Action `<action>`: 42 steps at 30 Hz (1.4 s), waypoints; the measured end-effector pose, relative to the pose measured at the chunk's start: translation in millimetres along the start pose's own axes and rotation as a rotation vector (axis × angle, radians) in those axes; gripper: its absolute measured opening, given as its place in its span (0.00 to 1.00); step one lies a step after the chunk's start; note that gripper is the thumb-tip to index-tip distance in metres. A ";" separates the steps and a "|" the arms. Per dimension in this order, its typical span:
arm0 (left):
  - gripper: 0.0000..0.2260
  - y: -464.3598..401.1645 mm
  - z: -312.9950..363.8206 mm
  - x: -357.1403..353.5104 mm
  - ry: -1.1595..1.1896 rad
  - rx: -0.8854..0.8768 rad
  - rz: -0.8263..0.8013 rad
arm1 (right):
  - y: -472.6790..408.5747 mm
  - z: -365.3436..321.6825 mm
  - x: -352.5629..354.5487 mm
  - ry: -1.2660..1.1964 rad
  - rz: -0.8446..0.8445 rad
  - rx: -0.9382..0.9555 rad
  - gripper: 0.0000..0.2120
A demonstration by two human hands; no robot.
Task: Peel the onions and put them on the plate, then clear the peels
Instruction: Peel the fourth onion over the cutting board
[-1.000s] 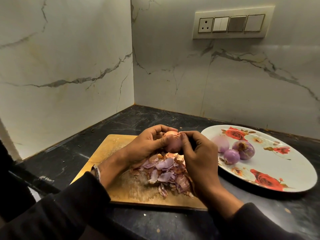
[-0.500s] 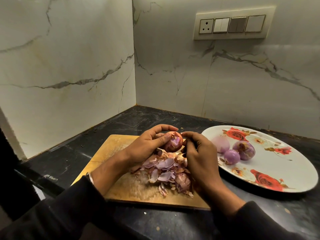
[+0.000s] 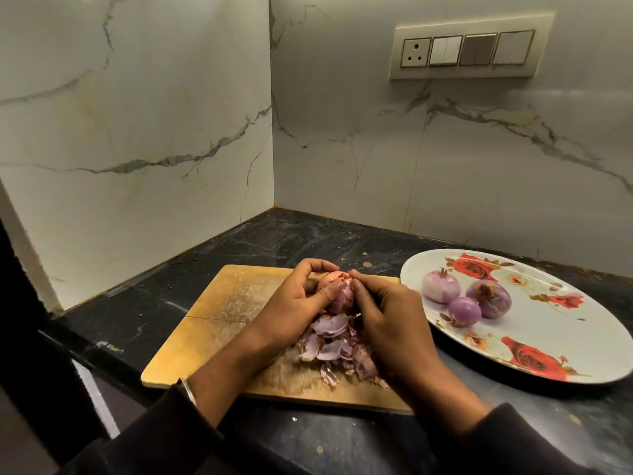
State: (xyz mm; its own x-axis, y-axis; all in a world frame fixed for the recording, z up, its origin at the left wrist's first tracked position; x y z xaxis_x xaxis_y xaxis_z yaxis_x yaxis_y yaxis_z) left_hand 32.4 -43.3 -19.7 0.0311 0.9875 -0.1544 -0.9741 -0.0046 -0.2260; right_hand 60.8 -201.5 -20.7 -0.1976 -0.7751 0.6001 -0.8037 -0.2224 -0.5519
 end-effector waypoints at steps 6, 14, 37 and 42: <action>0.16 1.6 -0.2 1.3 -0.063 -0.057 0.016 | 1.3 -7.5 -0.8 0.160 0.051 0.102 0.10; 0.11 0.7 0.3 1.9 0.007 -0.053 0.046 | 3.1 -1.8 2.5 -0.044 0.078 -0.016 0.09; 0.15 2.6 2.5 -0.9 -0.007 -0.040 0.027 | 0.7 -3.4 -6.3 -0.071 0.166 -0.089 0.04; 0.14 1.6 2.1 -1.0 0.030 -0.029 0.000 | -2.8 2.0 -5.6 -0.149 0.185 -0.175 0.05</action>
State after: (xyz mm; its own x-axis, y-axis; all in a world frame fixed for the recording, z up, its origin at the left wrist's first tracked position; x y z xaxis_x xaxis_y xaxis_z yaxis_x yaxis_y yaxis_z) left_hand 30.3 -44.0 -17.9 0.0381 0.9823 -0.1836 -0.9673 -0.0099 -0.2535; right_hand 65.3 -197.7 -23.6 -0.2759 -0.8742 0.3995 -0.8487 0.0264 -0.5283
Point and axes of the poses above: each hand's wrist, its own y-axis away from the middle knuckle, its own x-axis out of the back of the hand, z = x × y, the point moved 1 cm from there along -y, towards the middle knuckle, and after that the axes turned 11 degrees about y, right-handed, at the moved point
